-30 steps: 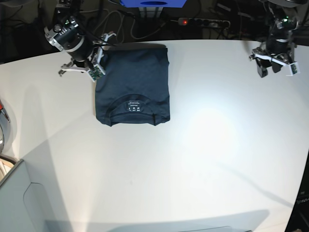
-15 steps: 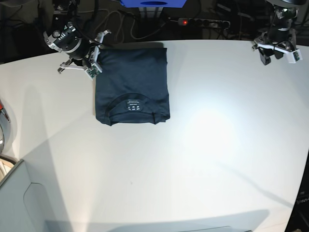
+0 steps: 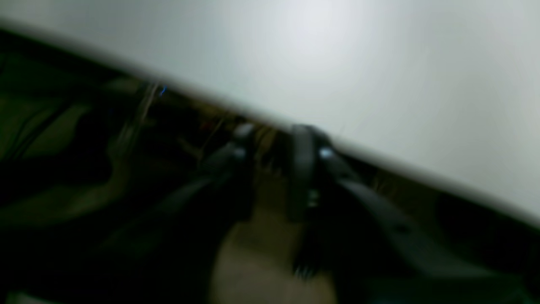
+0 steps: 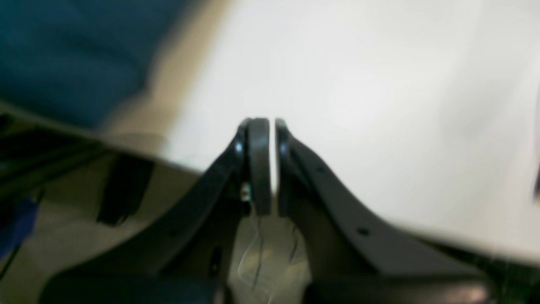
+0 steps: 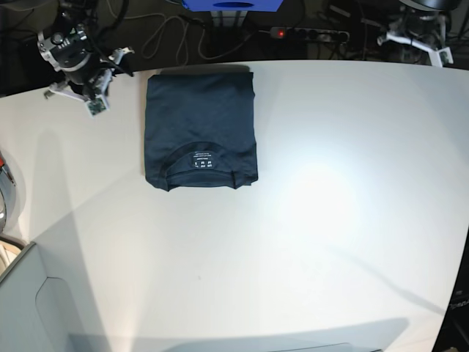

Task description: Fold the T-shirt properly

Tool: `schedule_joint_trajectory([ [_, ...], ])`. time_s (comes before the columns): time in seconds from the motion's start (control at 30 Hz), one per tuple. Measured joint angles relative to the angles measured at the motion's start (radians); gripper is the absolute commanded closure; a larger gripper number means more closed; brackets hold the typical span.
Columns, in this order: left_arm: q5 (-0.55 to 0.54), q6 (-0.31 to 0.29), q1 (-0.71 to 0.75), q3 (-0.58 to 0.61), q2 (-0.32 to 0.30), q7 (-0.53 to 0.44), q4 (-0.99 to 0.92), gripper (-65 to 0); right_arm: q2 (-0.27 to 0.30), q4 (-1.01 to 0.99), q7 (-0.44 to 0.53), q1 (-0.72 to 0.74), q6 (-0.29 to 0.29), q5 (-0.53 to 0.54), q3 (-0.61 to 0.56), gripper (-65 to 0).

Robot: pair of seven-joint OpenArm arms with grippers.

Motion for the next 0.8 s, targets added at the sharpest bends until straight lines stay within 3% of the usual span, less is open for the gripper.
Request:
schedule_joint_trajectory([
  [0.03, 0.002, 0.001, 0.026, -0.002, 0.010, 0.003, 0.000, 0.0, 0.000, 0.000, -0.010, -0.014, 0.000, 0.000, 0.028, 0.0],
  [0.3, 0.011, 0.001, 0.150, 0.079, 0.015, -0.014, -0.061, 0.0, 0.008, 0.000, -0.011, -0.224, 0.000, -0.006, 0.059, 0.0],
  [0.43, 0.016, 0.002, 0.094, 0.159, 0.010, -0.022, -0.238, 0.0, 0.006, -0.080, 0.010, -0.264, -0.001, 0.001, 0.053, 0.0],
  [0.5, 0.080, 0.003, 0.013, 0.201, 0.013, -0.010, -0.352, 0.0, 0.005, -0.189, 0.027, -0.238, 0.000, -0.003, 0.053, 0.0],
  [0.6, 0.169, -0.006, -0.099, 0.256, 0.016, -0.028, -0.474, 0.0, 0.009, -0.372, 0.102, -0.177, -0.001, -0.003, 0.057, 0.0],
  [0.8, 0.315, 0.000, -0.255, 0.374, 0.013, -0.255, -0.866, 0.0, 0.110, -0.868, 0.377, -0.063, -0.001, -0.004, -0.049, 0.0],
])
